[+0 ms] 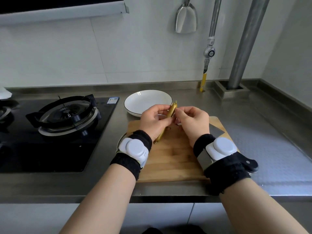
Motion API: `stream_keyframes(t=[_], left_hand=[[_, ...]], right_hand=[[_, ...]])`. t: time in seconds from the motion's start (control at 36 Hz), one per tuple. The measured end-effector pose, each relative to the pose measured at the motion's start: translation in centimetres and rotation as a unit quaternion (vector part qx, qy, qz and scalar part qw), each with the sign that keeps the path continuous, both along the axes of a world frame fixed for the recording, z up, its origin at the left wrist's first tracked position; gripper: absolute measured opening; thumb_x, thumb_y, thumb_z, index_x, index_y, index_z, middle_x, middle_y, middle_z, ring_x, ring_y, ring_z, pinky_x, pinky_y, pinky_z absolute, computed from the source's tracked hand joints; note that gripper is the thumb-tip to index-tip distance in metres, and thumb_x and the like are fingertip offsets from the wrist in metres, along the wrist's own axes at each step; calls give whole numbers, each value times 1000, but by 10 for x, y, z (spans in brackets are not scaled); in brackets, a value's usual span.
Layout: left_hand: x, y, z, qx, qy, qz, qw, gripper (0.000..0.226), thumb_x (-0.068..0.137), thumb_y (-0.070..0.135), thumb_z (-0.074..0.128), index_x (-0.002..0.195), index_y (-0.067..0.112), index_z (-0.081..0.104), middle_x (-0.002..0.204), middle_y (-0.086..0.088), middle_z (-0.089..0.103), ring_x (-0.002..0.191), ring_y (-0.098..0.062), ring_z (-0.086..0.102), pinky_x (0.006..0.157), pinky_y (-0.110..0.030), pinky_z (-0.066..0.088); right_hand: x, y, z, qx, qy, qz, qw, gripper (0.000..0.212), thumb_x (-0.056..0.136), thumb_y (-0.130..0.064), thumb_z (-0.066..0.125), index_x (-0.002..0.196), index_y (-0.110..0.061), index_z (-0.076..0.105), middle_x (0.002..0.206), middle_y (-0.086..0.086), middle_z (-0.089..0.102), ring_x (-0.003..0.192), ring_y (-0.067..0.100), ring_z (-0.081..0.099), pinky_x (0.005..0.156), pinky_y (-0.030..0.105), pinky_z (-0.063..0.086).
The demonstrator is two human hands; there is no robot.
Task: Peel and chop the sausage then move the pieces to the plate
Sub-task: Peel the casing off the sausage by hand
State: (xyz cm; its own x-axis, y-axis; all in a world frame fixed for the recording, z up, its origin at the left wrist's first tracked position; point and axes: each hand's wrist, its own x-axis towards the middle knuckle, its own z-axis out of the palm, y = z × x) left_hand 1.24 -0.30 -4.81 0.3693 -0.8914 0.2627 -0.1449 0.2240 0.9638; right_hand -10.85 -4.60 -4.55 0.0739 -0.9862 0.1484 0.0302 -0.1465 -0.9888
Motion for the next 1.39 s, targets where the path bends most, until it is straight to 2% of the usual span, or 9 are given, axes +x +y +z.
stream_keyframes(t=[0.08, 0.22, 0.31, 0.39, 0.69, 0.89, 1.03, 1.19, 1.39], left_hand=[[-2, 3, 1, -8, -9, -1, 1000, 36, 77, -6, 72, 110, 8, 68, 101, -12, 71, 89, -24, 68, 68, -32, 59], [-2, 2, -1, -33, -16, 18, 999, 34, 71, 0, 78, 94, 23, 71, 94, -6, 72, 77, -19, 64, 62, -34, 57], [-2, 2, -1, -45, -36, 30, 998, 33, 70, 2, 80, 93, 24, 72, 94, -3, 73, 79, -19, 65, 73, -40, 60], [-3, 3, -1, -52, -50, 35, 997, 32, 71, 0, 80, 95, 20, 73, 94, -3, 73, 78, -16, 64, 77, -37, 60], [-4, 4, -2, -60, -90, 41, 993, 32, 70, 4, 82, 99, 15, 74, 94, -3, 73, 84, -22, 66, 80, -33, 59], [-4, 4, -2, -58, -106, 40, 992, 31, 71, 7, 82, 99, 17, 73, 95, -1, 73, 86, -19, 66, 81, -33, 59], [-4, 4, -1, -69, -90, 39, 993, 33, 70, 4, 82, 96, 22, 73, 95, -3, 73, 87, -26, 66, 82, -36, 59], [-5, 5, -1, -68, -89, 41, 993, 32, 70, 7, 83, 96, 23, 73, 95, 1, 73, 88, -23, 67, 81, -33, 59], [-6, 7, 1, -71, -93, 40, 992, 31, 72, 3, 81, 98, 18, 73, 96, -2, 73, 87, -23, 66, 80, -28, 58]], right_hand=[[-1, 1, 1, 5, 1, -2, 1000, 9, 86, -12, 67, 83, -7, 74, 59, 2, 67, 54, 12, 62, 57, 28, 55], [-1, 4, 3, 21, -10, 3, 1000, 14, 86, -11, 63, 83, -7, 76, 59, 4, 68, 54, 15, 60, 52, 27, 52], [-1, 5, 4, 25, -15, 7, 1000, 15, 87, -13, 63, 83, -7, 76, 58, 5, 67, 54, 17, 60, 51, 27, 51], [-2, 5, 5, 26, -14, 8, 1000, 15, 88, -12, 62, 83, -7, 75, 57, 4, 66, 55, 18, 59, 51, 28, 53], [-3, 6, 6, 32, -18, 2, 999, 16, 88, -10, 60, 81, -8, 74, 55, 2, 65, 54, 16, 58, 50, 25, 52], [-3, 6, 5, 26, -17, -2, 999, 14, 87, -9, 60, 80, -7, 72, 56, 4, 64, 52, 15, 59, 49, 24, 52], [-3, 5, 5, 26, -26, 3, 999, 15, 88, -9, 59, 80, -6, 72, 54, 2, 63, 52, 16, 58, 49, 25, 52], [-3, 5, 6, 36, -40, 11, 998, 16, 87, -8, 59, 82, -2, 73, 57, 6, 64, 55, 18, 58, 51, 28, 53], [-3, 5, 5, 31, -31, 4, 999, 17, 90, -10, 58, 85, -4, 73, 58, 2, 66, 53, 13, 60, 50, 26, 54]])
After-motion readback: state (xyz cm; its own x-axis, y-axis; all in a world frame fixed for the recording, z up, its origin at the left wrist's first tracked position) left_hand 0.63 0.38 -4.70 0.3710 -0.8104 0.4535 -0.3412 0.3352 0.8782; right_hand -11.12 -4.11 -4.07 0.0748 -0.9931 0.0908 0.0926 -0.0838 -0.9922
